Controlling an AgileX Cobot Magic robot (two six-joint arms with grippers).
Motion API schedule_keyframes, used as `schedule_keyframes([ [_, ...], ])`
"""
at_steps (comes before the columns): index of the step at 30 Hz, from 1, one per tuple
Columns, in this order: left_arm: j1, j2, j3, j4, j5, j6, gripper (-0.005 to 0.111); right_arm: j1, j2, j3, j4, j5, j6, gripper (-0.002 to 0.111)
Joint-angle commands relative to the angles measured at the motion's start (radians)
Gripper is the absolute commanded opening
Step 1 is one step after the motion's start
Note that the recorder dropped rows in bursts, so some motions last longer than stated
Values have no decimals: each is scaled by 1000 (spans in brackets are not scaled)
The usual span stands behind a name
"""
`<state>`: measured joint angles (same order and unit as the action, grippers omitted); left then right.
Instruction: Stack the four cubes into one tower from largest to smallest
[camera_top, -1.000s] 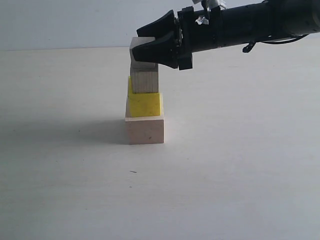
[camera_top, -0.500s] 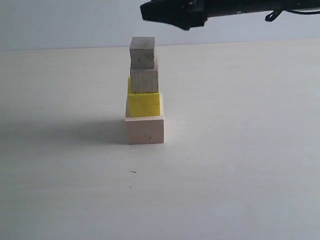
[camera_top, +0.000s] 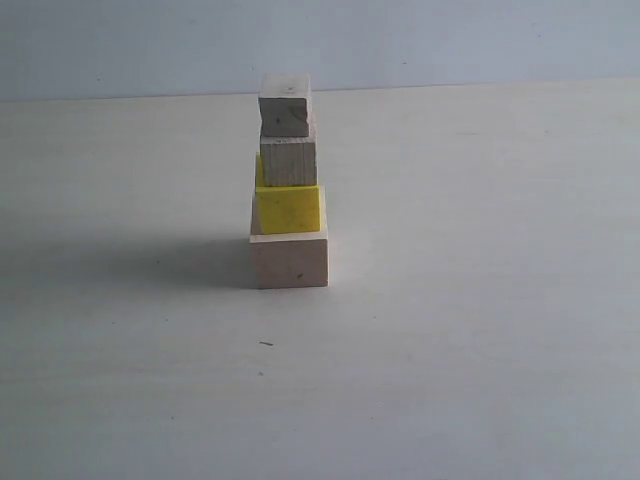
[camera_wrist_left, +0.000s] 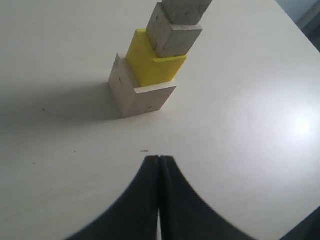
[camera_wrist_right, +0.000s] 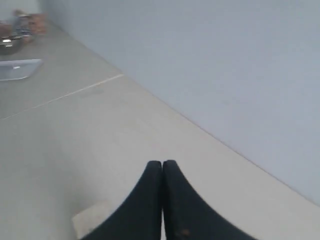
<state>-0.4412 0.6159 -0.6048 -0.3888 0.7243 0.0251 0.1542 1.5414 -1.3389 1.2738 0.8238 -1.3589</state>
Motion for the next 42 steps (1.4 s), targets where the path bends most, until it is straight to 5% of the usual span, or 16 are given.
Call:
schedule_keyframes([
  [1, 3, -3, 1, 37, -78, 31, 0, -5, -61, -4, -340, -189, 451, 0],
  [8, 3, -3, 1, 122, -313, 32, 0, -5, -231, -4, -867, -185, 934, 0],
  [17, 3, -3, -103, 297, -457, 32, 0, -5, -654, 124, -875, -286, 937, 0],
  [29, 3, 164, -602, 796, -363, -154, 0, -5, -1074, 156, -893, -364, 742, 0],
  [42, 3, -183, -363, 973, -255, -286, 0, -5, -1306, 156, -967, -174, 786, 0],
])
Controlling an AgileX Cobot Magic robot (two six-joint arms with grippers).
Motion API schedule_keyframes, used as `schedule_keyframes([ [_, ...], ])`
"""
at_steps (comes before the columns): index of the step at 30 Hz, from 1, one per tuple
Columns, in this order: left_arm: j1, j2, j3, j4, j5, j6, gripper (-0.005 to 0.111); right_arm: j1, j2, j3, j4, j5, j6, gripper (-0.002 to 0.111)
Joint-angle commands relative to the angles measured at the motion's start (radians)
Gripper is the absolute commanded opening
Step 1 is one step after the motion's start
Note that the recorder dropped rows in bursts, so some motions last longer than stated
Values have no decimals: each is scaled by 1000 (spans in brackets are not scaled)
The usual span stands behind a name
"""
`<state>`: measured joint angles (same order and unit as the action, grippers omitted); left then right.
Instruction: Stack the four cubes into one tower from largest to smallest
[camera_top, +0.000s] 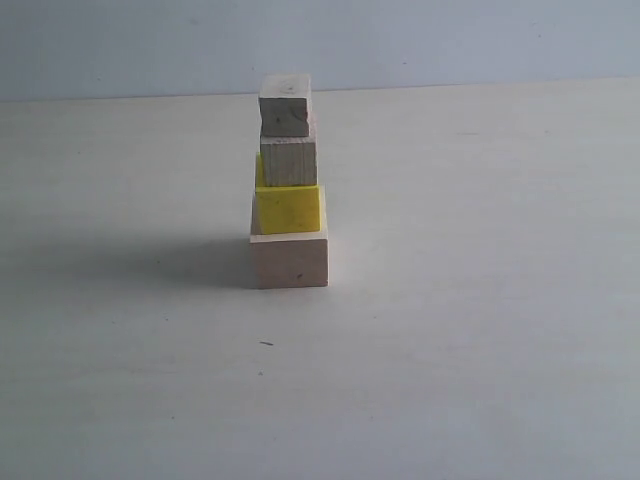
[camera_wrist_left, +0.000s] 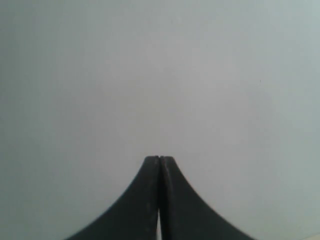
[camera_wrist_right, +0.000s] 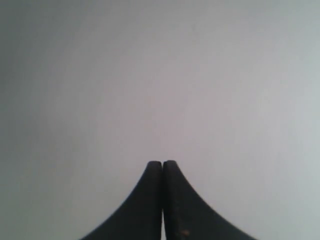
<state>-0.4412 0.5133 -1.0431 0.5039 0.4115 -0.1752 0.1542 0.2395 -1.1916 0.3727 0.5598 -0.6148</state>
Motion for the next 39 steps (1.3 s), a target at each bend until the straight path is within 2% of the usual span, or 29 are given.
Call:
schedule_keyframes([
  [1, 3, -131, 127, 143, 80, -155, 0, -5, -4, 10, -101, 113, 103, 0],
  [6, 3, -282, 301, 199, 148, -281, 0, -5, -4, 78, -116, 137, 148, 0],
  [10, 3, -387, 383, 131, 201, -282, 0, -5, -6, 125, -115, 188, 174, 0],
  [16, 3, -420, 391, -30, 238, -282, 0, -2, -14, 128, -105, 201, 182, 0],
  [28, 3, -421, 391, -30, 238, -273, 0, -2, -158, 128, -96, 204, 199, 0],
  [39, 3, -421, 391, -30, 238, -273, 0, -2, -177, 128, -85, 204, 199, 0],
])
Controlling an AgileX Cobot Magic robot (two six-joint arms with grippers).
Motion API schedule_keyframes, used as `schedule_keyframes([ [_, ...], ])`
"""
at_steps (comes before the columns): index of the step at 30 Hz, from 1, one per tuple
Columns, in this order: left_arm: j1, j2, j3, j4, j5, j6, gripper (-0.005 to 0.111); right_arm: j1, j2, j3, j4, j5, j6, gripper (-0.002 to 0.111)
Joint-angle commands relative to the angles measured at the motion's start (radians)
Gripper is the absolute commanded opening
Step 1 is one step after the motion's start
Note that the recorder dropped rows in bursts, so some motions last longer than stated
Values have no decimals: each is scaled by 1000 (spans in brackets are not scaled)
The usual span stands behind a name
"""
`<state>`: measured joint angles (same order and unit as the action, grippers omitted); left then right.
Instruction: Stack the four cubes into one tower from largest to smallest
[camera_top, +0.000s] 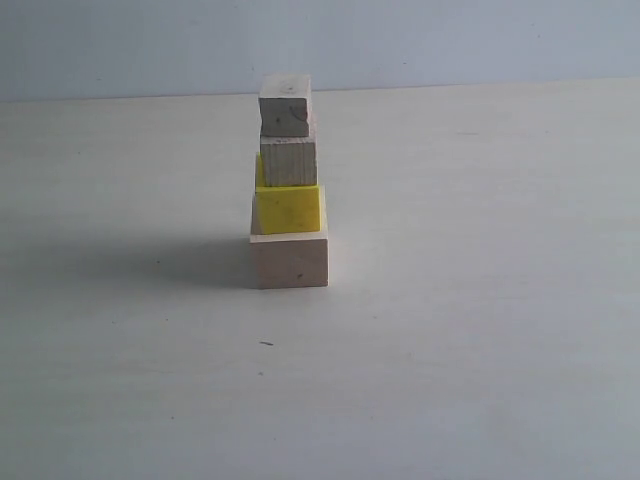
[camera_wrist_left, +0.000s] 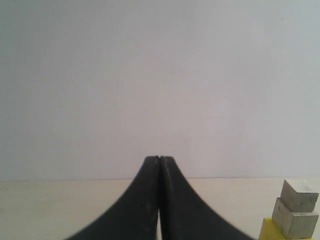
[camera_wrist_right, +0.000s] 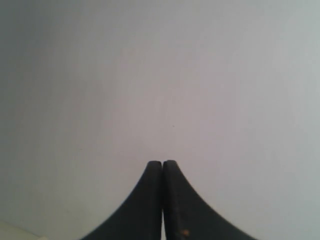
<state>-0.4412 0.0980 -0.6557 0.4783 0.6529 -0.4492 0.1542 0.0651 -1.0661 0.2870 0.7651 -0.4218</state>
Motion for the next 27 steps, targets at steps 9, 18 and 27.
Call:
schedule_keyframes([
  [9, 193, -40, 3, -5, -4, 3, 0, -2, -3, 2, 3, -1, 6, 0],
  [18, 421, -98, 3, -39, 0, -31, 0, -2, -3, 2, 5, -1, 6, 0],
  [27, 482, -98, 186, -306, -69, -51, 0, -2, -3, 2, 8, -1, 6, 0],
])
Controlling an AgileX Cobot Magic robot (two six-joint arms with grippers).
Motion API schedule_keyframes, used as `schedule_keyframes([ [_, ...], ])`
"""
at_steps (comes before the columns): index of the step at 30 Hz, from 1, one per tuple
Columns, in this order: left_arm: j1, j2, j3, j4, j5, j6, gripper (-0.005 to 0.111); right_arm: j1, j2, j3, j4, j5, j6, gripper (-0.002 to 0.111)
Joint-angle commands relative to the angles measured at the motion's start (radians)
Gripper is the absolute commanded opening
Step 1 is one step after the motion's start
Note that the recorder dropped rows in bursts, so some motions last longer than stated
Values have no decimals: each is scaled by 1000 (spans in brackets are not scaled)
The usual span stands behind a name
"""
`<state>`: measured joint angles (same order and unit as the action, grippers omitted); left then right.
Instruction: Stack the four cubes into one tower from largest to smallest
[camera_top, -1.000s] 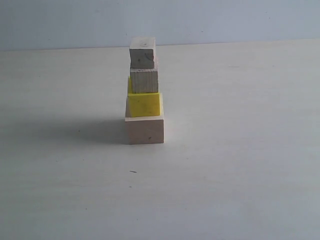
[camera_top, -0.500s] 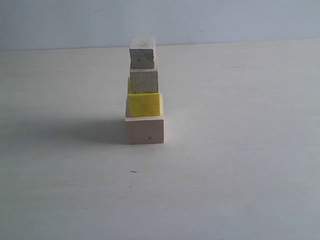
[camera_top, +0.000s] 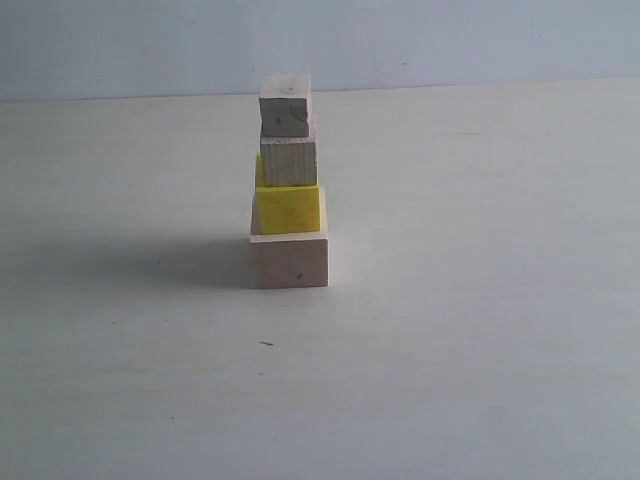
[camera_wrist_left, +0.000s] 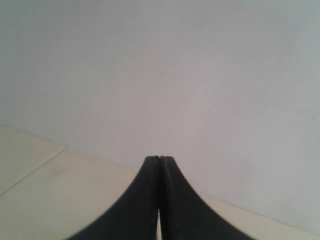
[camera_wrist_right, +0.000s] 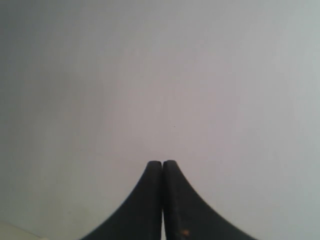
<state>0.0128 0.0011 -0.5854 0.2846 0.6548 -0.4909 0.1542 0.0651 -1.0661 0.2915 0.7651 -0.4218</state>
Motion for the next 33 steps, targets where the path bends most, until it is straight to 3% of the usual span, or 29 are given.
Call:
schedule_keyframes([
  [1, 33, -1, 150, -148, -104, -10, 0, -2, -3, 2, 3, -1, 6, 0],
  [7, 35, -1, 426, -321, -393, -10, 0, -2, -3, 2, 8, -1, 6, 0],
  [14, 35, -1, 578, -332, -411, 70, 0, -2, -3, 2, 10, -1, 6, 0],
  [19, 35, -1, 585, -329, -334, 197, 0, -2, -3, 2, 10, -1, 6, 0],
  [22, 31, -1, 585, -327, -294, 376, 0, -2, -3, 2, 10, -1, 6, 0],
  [33, 3, -1, 585, -325, -291, 387, 0, -2, -3, 2, 10, -1, 6, 0],
])
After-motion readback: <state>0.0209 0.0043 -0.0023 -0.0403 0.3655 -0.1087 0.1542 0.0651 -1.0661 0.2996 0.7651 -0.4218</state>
